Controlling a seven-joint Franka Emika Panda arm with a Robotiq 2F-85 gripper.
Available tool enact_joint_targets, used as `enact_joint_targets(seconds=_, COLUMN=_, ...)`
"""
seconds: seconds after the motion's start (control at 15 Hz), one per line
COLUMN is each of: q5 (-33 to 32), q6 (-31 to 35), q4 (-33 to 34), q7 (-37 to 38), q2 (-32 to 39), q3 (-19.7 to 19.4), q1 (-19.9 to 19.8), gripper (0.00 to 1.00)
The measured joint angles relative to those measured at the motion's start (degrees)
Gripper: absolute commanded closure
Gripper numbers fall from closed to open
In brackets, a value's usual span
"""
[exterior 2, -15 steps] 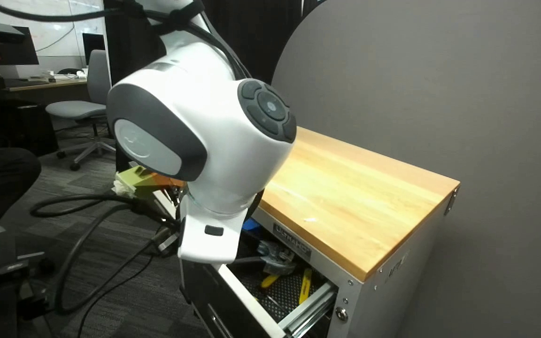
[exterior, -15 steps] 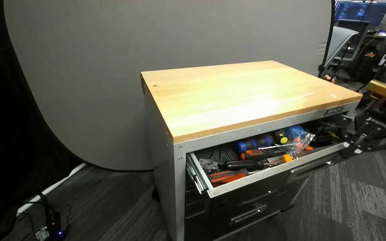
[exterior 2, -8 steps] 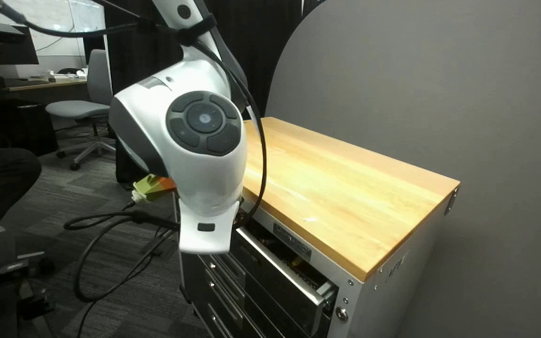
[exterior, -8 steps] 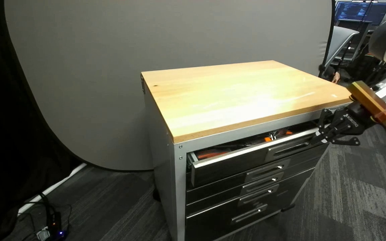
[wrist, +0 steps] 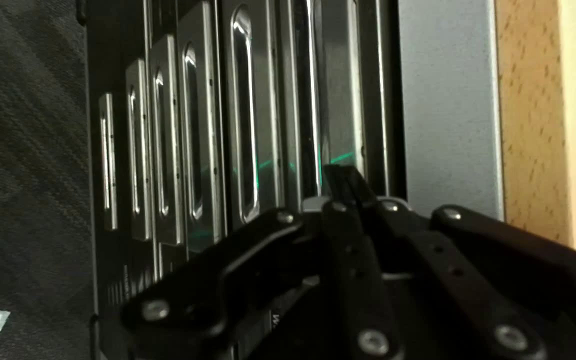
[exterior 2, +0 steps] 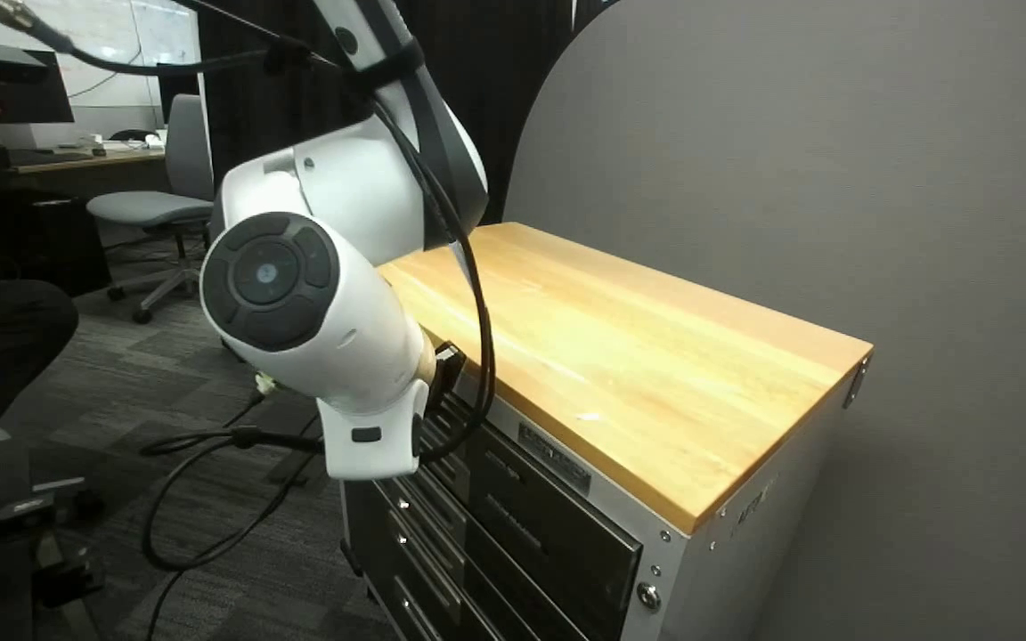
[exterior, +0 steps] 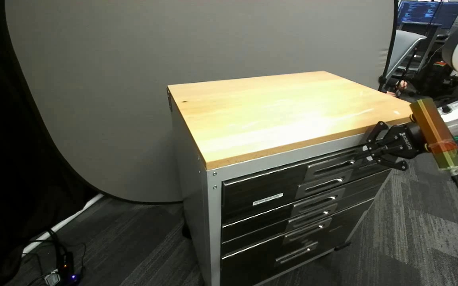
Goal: Pick up the screwdriver, put it in the open drawer and close the drawer
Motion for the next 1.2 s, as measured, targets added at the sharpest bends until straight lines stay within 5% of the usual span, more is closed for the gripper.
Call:
enact_joint_targets(seconds=0.07, q5=1.94, q6=-0.32, q4=-0.02, q7=-2.16, q2=0.0, q3=0.0, q1=0.03, gripper=0.67)
enact_joint_targets(seconds=0.2, q5=1.13, q6=-0.28, q4=-0.29, q7=-2.41, q2=0.01, q3=-0.82, q1=1.12, gripper=0.62)
enact_joint_targets(seconds=0.53, q5=-22.72, q6=0.4, q4=-3.42, q7=15.45, q2=-1.81, q3=-4.49, q1=8.67, gripper=0.24)
enact_joint_targets(seconds=0.73, q5=-37.84, q6=-1.63, q4=-6.15, q7=26.02, q2=-4.78, q3=-10.49, q1=17.22, gripper=0.02)
enact_joint_targets(seconds=1.2, q5=-72.62, q6=-20.79, q4=-1.33, q7=43.98, q2=-9.74, q3=-28.33, q1=36.62, gripper=0.0)
